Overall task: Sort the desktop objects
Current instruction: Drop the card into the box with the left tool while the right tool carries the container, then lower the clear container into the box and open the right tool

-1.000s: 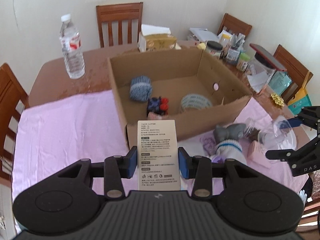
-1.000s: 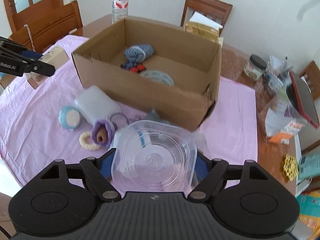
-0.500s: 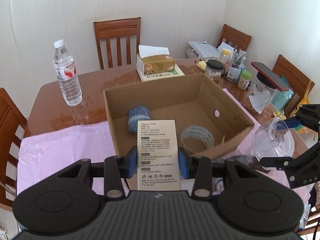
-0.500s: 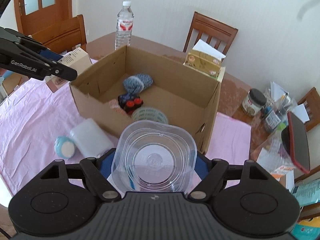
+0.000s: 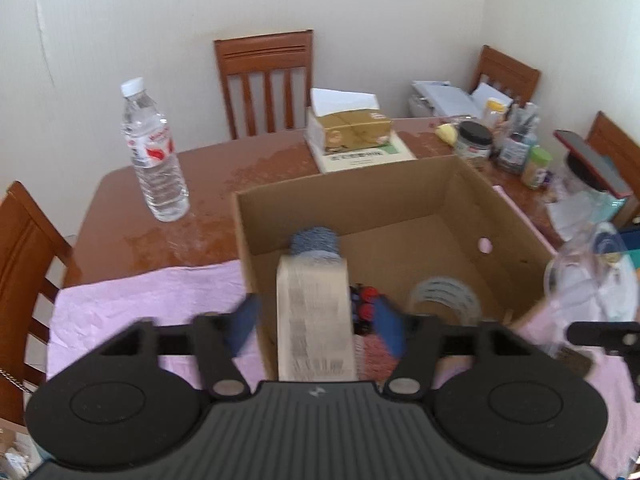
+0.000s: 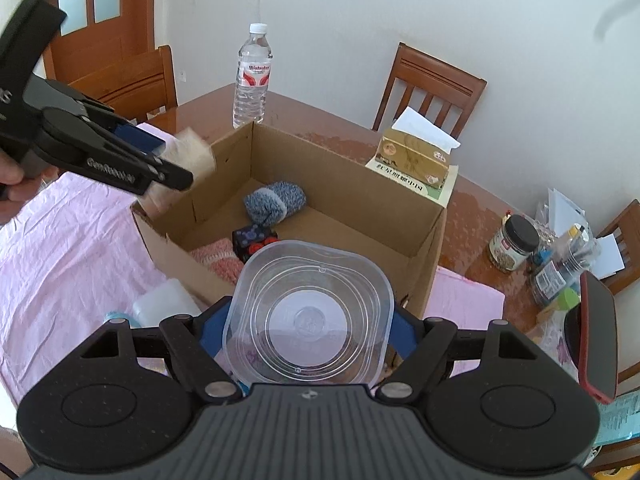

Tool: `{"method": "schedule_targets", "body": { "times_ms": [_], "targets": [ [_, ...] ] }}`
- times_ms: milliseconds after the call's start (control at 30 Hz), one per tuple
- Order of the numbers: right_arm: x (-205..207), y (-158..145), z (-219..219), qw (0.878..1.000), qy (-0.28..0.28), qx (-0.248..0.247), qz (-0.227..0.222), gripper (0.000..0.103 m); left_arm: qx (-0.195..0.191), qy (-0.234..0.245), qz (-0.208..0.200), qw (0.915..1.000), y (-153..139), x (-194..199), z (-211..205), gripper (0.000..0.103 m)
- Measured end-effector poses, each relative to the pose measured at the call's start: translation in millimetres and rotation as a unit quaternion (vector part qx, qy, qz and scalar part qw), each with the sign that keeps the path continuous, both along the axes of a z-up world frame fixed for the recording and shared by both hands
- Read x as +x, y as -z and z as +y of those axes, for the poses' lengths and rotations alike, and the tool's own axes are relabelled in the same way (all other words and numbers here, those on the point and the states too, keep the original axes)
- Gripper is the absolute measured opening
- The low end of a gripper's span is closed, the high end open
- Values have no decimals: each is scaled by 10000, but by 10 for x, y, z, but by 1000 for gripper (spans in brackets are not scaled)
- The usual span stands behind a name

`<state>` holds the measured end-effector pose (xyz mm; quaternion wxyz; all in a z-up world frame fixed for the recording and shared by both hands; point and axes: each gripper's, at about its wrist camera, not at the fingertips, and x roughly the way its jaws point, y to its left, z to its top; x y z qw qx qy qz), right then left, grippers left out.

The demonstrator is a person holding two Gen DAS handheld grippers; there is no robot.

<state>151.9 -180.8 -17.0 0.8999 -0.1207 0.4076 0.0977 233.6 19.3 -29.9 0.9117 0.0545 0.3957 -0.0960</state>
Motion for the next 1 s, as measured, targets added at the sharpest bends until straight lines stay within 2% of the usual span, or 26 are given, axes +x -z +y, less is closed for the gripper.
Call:
{"method": "schedule_targets", "body": {
  "times_ms": [333,433,700,1000],
  "targets": [
    [130,-1,-2,10000,-74,-30,7,83,-202,5,203,9996,57,-85,131,83],
    [187,-6,-15,10000,-60,-15,20,83,-251,14,243,9994,56,-168,148,90],
    [392,35,-66,10000,6,-75,31,83,-391,174,403,9983,34,-397,162,91],
    [861,214,-241,9989,286,20,363,83,-235,347,428,9982,13,-658,122,91]
  ]
}}
